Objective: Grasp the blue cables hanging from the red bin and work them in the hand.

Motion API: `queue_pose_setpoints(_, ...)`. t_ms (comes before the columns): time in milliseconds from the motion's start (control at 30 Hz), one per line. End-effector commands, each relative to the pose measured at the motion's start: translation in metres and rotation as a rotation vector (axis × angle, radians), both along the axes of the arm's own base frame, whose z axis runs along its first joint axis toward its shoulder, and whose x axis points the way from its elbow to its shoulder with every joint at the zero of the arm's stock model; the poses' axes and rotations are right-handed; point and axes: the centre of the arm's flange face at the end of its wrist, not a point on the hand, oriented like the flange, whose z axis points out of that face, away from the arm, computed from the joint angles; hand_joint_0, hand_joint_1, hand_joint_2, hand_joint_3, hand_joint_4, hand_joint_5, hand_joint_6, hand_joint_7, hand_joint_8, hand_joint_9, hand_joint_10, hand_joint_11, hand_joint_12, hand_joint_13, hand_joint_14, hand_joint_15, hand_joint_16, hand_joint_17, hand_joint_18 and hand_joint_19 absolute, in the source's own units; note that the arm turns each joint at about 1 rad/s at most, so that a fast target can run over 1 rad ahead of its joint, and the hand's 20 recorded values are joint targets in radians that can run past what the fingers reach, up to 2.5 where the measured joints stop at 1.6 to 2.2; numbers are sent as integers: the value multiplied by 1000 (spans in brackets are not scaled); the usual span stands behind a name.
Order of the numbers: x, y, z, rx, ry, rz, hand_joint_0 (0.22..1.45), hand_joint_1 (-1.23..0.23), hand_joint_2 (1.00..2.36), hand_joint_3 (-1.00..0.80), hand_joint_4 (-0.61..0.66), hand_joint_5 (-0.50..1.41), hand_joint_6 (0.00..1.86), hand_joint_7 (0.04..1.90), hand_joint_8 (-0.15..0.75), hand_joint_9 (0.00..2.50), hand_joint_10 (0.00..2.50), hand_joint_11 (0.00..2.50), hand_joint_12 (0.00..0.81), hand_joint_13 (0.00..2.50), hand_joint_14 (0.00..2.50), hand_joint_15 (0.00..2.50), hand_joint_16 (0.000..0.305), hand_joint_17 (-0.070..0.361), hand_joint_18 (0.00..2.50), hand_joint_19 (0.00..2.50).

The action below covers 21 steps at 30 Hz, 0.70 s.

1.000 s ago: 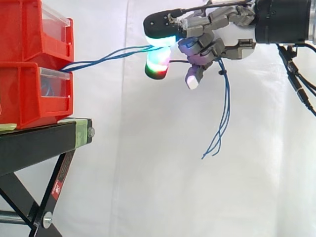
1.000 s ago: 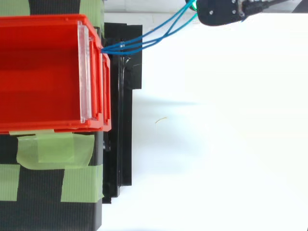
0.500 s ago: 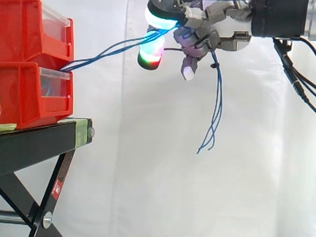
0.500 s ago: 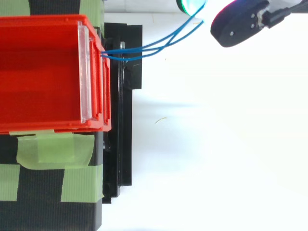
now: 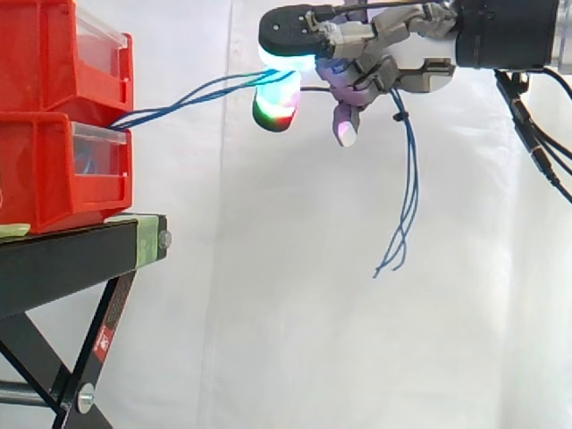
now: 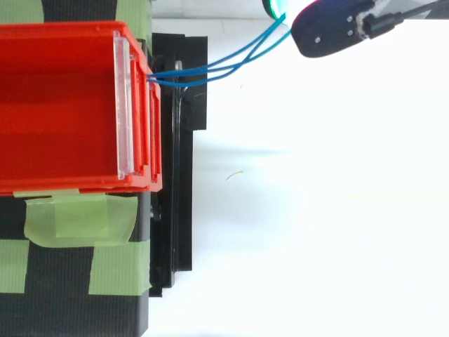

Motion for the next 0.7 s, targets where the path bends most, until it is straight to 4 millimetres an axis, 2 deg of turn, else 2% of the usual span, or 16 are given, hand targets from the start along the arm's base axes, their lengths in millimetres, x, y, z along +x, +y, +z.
queue_pose_setpoints(0,0,1,0,2,2,0,858,-628,1022,-354,207,554,3,1377,364,924,2500,2500,479,1104,2500,1685,51,114,1247,606)
queue_pose_setpoints(200,0,1,0,1,3,3,907,-599,1013,-51,275,510,9,1280,375,959,2500,2500,499,1158,2500,1635,65,145,1328,363)
queue_pose_setpoints(333,0,1,-1,3,6,5,930,-614,1001,77,293,498,9,1265,388,950,2500,2500,501,1168,2500,1615,69,155,1335,299)
queue_pose_setpoints(433,-1,1,-2,3,12,3,910,-607,1073,83,293,479,8,1253,387,925,2500,2500,504,1156,2500,1585,69,156,1321,271)
queue_pose_setpoints(467,-1,1,-2,3,14,3,899,-607,1099,55,311,478,9,1256,389,921,2500,2500,504,1156,2500,1579,71,159,1321,271)
queue_pose_setpoints(500,-1,1,-2,3,14,3,911,-628,1000,32,315,473,8,1255,395,910,2500,2500,506,1157,2500,1593,72,161,1329,258)
queue_pose_setpoints(533,-1,1,-2,3,14,5,904,-628,1002,-10,316,467,8,1258,396,904,2500,2500,510,1153,2500,1610,71,161,1327,257)
queue_pose_setpoints(600,-1,2,-2,3,14,6,868,-627,1015,-286,298,437,8,1268,401,854,2500,2500,505,1093,2500,1609,63,142,1229,366)
queue_pose_setpoints(667,-1,2,-1,3,12,6,879,-632,1017,-411,283,417,8,1283,394,812,2500,2500,497,1055,2500,1660,56,127,1178,466)
